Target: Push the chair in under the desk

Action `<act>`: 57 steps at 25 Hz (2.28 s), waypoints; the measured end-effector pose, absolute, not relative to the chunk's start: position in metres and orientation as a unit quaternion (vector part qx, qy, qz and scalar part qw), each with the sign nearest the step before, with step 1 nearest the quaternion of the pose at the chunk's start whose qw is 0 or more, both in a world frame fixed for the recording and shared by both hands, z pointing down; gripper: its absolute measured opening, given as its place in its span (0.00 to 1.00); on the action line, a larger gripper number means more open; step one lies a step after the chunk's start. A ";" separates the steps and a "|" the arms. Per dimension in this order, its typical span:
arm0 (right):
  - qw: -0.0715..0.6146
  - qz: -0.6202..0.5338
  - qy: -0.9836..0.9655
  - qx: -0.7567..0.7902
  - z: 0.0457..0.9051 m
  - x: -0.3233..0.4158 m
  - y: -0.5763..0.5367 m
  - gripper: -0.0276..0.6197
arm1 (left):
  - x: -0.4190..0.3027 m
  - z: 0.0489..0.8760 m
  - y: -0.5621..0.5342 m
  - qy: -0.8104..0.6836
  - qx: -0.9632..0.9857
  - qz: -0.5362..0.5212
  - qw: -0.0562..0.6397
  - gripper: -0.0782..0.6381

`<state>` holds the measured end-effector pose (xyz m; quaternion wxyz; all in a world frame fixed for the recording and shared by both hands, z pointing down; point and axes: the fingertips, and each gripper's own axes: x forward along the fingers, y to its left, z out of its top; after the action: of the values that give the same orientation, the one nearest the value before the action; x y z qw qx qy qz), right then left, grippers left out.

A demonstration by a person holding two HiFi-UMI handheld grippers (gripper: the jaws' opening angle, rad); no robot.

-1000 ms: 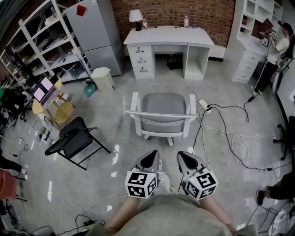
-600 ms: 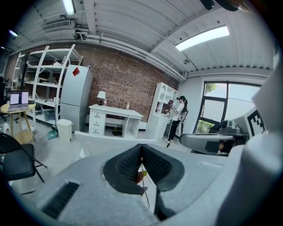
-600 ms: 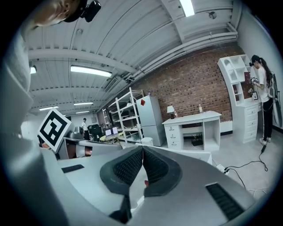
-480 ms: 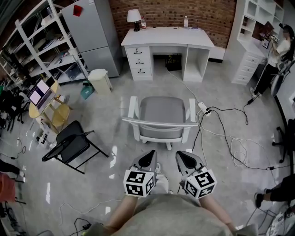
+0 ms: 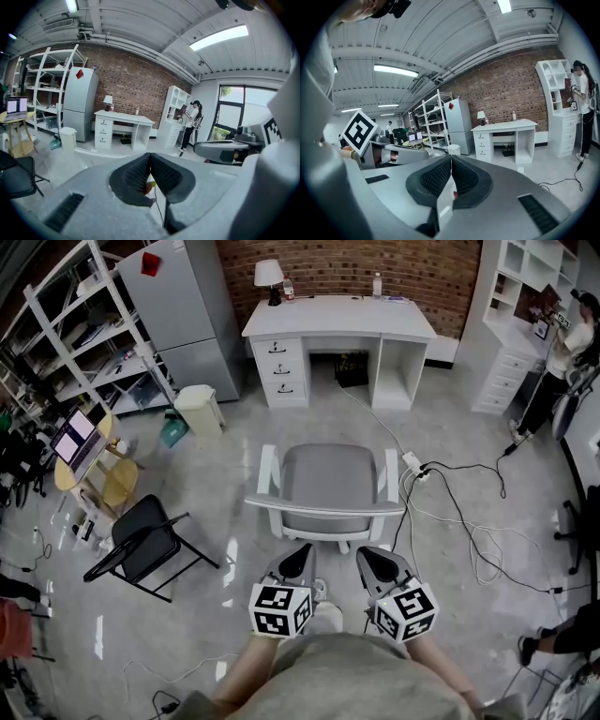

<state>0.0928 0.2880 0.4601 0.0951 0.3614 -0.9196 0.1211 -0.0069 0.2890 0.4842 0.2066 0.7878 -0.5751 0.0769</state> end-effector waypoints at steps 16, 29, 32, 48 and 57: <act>0.139 0.098 -0.914 0.369 0.472 0.076 0.226 0.06 | -0.022 0.499 0.228 -0.558 0.796 0.112 0.208 0.12; 0.215 0.061 -0.899 0.376 0.497 0.062 0.195 0.06 | -0.027 0.526 0.201 -0.509 0.818 0.174 0.202 0.13; 0.230 0.062 -0.898 0.371 0.502 0.058 0.188 0.06 | -0.028 0.534 0.194 -0.496 0.823 0.196 0.194 0.13; 0.410 -0.035 -0.879 0.241 0.555 0.043 0.177 0.19 | -0.031 0.586 0.183 -0.324 0.850 0.409 0.066 0.32; 0.509 -0.114 -0.841 0.146 0.582 0.043 0.176 0.19 | -0.032 0.604 0.175 -0.243 0.826 0.507 -0.028 0.32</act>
<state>0.0430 0.1755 0.5822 0.5089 0.1461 -0.8406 -0.1141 -0.0324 0.1753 0.6041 -0.0280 0.8264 -0.2430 0.5072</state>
